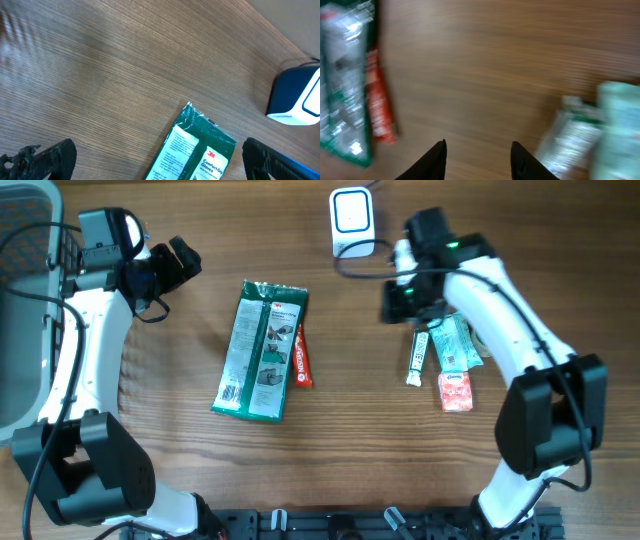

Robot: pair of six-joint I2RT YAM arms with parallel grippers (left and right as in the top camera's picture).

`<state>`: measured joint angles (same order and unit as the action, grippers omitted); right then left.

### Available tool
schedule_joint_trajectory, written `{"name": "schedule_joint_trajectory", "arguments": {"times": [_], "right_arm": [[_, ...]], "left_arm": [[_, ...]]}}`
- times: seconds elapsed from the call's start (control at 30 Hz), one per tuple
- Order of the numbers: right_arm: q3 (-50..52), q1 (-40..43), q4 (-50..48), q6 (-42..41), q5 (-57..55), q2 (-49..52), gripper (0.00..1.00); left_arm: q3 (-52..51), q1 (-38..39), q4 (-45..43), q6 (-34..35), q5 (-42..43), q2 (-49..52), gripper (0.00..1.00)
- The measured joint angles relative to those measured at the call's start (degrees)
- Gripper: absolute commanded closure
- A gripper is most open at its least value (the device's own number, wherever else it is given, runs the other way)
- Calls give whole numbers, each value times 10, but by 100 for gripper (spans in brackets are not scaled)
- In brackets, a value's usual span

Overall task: Scan the item barcode
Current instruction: 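Lower the Kleenex pack to the right side of the table and release, then reach the right gripper to the red Nescafe sachet and grasp it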

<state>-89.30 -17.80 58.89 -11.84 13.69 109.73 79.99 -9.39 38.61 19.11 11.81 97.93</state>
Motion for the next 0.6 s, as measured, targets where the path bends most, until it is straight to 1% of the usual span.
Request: {"name": "schedule_joint_trajectory", "arguments": {"times": [0.13,0.23,0.33,0.43,0.53,0.6], "right_arm": [[23,-80,-89,-35,23,0,61],[70,-160,-174,-87,2,0,62],[111,-226,-242,-127,-47,0,62],[152,-285,-311,-150,-138,0,62],[178,-320,-350,-157,-209,0,67],[188,-331,-368,-162,-234,0,70]], "left_arm": [[0,0,0,0,0,0,0],[0,0,0,0,0,0,0],[0,0,0,0,0,0,0],[0,0,0,0,0,0,0],[0,0,0,0,0,0,0],[0,0,0,0,0,0,0]]}}
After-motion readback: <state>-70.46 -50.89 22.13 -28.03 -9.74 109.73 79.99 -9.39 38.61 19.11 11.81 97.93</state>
